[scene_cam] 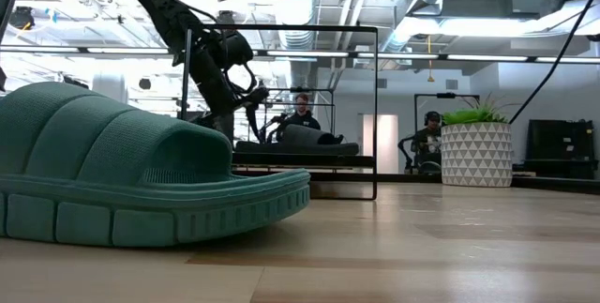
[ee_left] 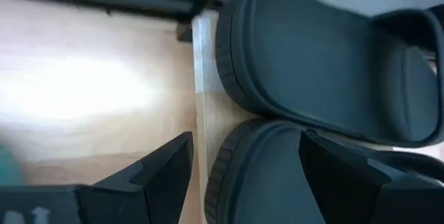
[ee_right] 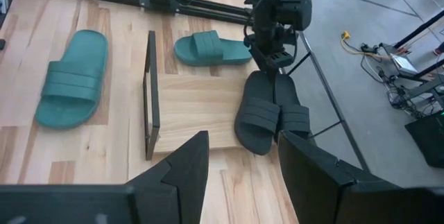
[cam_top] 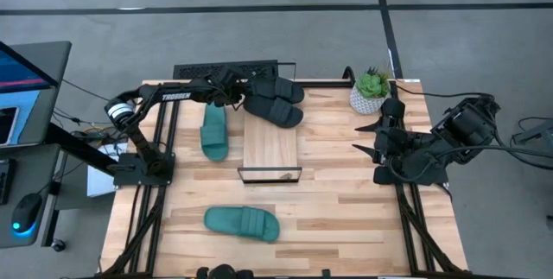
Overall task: Pick and place slides into the shelf
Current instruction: Put the black slides on the shelf, then put the top green slides on the shelf
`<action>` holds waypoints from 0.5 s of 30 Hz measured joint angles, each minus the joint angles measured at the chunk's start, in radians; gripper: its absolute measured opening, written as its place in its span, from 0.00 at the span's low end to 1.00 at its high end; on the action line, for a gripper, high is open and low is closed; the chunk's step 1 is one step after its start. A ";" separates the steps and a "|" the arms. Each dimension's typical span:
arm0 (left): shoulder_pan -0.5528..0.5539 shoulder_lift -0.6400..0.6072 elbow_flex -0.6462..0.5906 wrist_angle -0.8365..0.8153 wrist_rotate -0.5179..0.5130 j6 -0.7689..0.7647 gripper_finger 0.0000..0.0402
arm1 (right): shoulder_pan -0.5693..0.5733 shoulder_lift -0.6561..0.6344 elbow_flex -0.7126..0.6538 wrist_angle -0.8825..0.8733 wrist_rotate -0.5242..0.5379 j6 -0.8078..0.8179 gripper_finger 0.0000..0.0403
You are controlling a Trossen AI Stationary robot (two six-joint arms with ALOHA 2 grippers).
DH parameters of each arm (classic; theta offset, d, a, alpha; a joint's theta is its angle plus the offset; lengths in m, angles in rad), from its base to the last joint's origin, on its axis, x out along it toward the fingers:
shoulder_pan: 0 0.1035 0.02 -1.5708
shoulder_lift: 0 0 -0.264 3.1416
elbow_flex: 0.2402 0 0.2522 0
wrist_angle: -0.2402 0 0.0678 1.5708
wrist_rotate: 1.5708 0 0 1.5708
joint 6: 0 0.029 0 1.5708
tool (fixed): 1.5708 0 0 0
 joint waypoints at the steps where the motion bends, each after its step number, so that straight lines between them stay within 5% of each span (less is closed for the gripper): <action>1: 0.004 -0.008 0.000 0.001 -0.003 0.007 0.62 | 0.000 0.000 0.000 0.000 0.000 0.002 0.41; 15: 0.075 -0.217 0.000 -0.126 -0.102 0.168 0.62 | 0.000 0.000 0.000 0.000 0.000 0.002 0.41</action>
